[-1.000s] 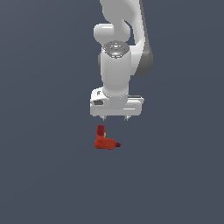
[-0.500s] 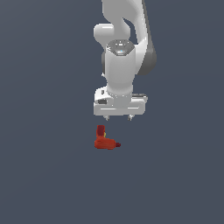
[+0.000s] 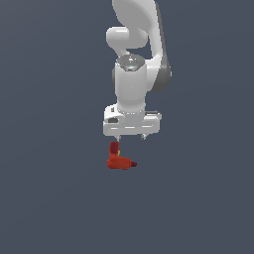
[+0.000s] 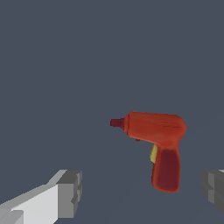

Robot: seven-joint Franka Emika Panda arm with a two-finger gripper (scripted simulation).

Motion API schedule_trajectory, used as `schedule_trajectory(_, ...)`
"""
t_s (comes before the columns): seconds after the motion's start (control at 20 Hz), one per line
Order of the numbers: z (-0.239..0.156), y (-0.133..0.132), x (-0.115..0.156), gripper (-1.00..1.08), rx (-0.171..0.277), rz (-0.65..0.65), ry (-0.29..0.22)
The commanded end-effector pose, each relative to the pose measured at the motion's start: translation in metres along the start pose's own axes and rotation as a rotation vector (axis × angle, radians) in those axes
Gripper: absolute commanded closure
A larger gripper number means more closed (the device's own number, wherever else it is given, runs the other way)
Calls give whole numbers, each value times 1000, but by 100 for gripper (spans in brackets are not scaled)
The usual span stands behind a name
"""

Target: Pick up the object and move it to a goal position.

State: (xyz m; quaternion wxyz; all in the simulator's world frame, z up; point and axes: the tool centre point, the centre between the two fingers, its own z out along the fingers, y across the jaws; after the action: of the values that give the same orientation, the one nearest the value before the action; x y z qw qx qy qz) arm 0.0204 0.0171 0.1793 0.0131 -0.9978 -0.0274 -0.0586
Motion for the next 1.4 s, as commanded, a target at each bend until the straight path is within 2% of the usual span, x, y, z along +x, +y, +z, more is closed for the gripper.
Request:
schedule_trajectory(0.0,9,6,0,-100,0,-16,18)
schedule_trajectory(0.65,66,40,-7,-100,1,-133,156)
schedule_trajectory(1.35,108,66,-25,-100,-1,-246,332)
